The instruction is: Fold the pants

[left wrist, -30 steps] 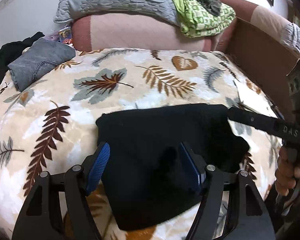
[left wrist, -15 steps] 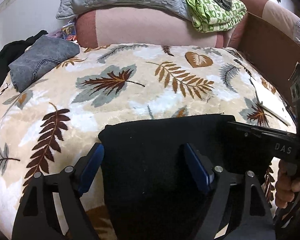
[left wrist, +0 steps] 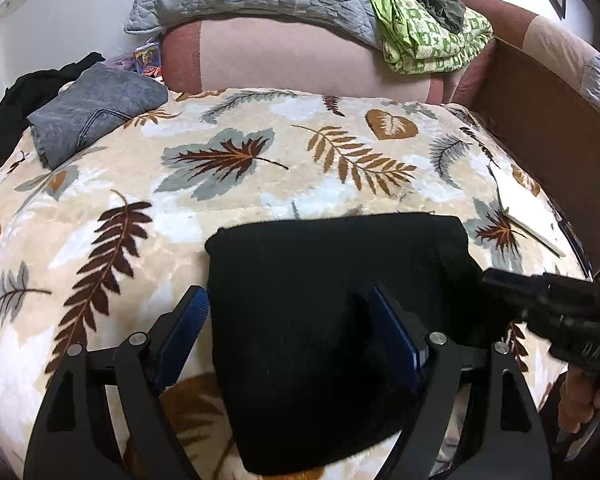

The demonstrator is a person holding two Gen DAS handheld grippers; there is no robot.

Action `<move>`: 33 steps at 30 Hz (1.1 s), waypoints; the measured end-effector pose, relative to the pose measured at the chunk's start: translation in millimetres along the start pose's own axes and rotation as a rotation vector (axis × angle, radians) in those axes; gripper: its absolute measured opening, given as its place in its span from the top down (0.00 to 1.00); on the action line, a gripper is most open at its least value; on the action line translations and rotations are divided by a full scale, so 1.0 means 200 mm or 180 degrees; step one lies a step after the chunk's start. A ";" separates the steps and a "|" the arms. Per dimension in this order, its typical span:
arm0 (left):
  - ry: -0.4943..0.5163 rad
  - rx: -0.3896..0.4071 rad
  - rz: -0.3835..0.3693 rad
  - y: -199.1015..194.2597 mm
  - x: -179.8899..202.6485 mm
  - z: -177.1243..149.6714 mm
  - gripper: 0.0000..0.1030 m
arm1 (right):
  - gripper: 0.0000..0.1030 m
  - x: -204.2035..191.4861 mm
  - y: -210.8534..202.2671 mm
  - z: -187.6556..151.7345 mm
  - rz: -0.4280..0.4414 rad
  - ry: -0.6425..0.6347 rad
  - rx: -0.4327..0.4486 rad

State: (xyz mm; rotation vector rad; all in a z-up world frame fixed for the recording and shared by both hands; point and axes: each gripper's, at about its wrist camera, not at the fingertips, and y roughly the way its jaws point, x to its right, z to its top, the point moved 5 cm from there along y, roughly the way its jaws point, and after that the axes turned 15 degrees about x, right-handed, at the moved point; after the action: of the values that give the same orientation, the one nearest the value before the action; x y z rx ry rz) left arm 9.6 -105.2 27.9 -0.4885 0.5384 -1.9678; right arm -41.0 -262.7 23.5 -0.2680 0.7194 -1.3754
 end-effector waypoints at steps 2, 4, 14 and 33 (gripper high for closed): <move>-0.0013 -0.0029 -0.0002 -0.01 0.00 -0.03 0.19 | 0.69 0.00 -0.02 -0.04 -0.0031 -0.0033 -0.0031; -0.0023 -0.0066 -0.0003 -0.02 0.00 -0.06 0.19 | 0.70 0.01 -0.04 -0.07 -0.0066 -0.0055 -0.0023; -0.0101 -0.0047 0.0024 -0.10 -0.02 -0.09 0.20 | 0.64 0.04 -0.11 -0.06 -0.0190 -0.0087 0.0043; -0.0296 -0.0088 0.0169 -0.09 -0.17 -0.09 0.19 | 0.29 0.16 0.05 -0.03 -0.0315 0.0447 -0.0023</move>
State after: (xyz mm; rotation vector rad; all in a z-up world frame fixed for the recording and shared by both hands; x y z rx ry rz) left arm 1.1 -64.7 20.3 -0.5744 0.5153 -1.8796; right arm -35.8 -290.3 3.0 -0.2167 0.8368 -1.4967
